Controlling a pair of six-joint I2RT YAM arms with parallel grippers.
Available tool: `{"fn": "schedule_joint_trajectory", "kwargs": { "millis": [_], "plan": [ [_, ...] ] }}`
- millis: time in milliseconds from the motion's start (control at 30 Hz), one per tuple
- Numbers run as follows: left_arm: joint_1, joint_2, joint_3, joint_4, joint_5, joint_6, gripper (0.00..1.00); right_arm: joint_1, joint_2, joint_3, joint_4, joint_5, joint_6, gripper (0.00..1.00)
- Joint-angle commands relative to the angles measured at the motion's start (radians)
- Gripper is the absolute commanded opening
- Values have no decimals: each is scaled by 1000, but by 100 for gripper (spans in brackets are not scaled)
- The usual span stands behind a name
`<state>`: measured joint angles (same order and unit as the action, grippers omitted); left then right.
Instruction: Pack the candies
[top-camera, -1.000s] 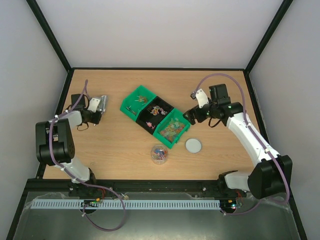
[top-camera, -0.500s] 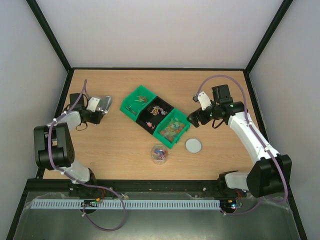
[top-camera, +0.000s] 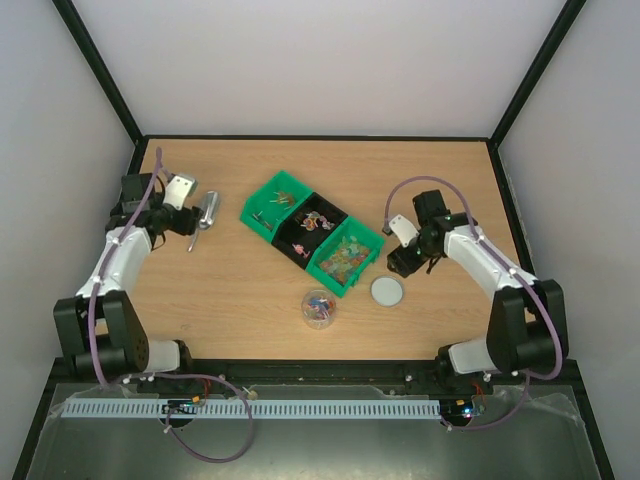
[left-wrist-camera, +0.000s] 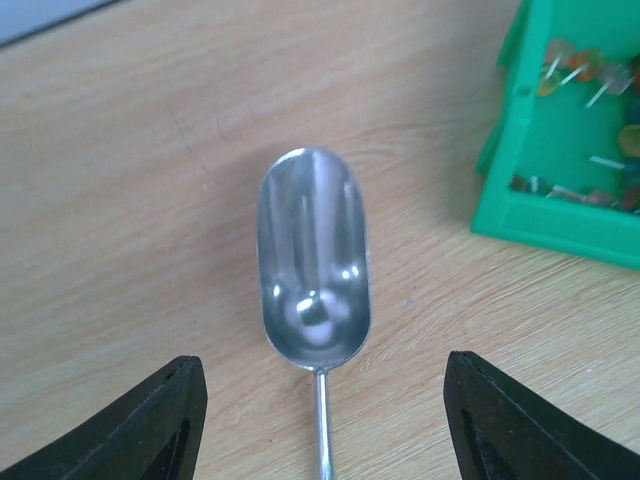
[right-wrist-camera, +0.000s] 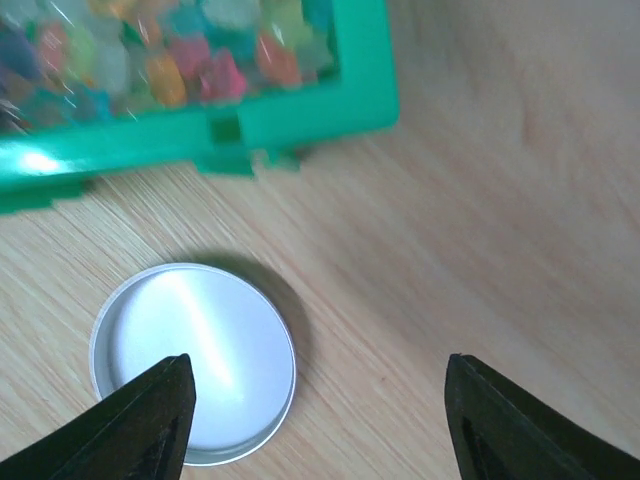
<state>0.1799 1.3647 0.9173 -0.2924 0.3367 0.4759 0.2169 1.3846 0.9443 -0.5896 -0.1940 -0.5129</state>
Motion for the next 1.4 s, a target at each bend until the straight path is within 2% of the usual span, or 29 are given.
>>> {"fn": "schedule_joint_trajectory", "kwargs": {
  "millis": [0, 300, 467, 567, 700, 900, 1167, 1267, 1367],
  "plan": [
    [-42, -76, 54, -67, 52, 28, 68, 0, 43, -77, 9, 90, -56, 67],
    [-235, -184, 49, -111, 5, 54, 67, 8, 100, -171, 114, 128, -57, 50],
    [-301, -224, 43, -102, -23, 70, 67, 24, 145, -183, 150, 141, -47, 40],
    [-328, -234, 49, -107, -30, 70, 67, 37, 166, -193, 173, 148, -32, 38],
    [-360, -243, 61, -132, -26, 81, 67, 48, 181, -205, 183, 151, -16, 22],
    [-412, -247, 101, -201, -23, 114, 67, 42, 123, -192, 133, 151, -14, 2],
    [-509, -268, 190, -378, 18, 248, 67, -12, -41, -42, -93, 59, -21, 1],
    [-539, -327, 199, -422, 124, 363, 70, -5, -48, 75, -194, -109, 19, 1],
    [-628, -374, 200, -440, 158, 450, 72, 23, -9, 197, -264, -274, 65, 1]
  ]
}}
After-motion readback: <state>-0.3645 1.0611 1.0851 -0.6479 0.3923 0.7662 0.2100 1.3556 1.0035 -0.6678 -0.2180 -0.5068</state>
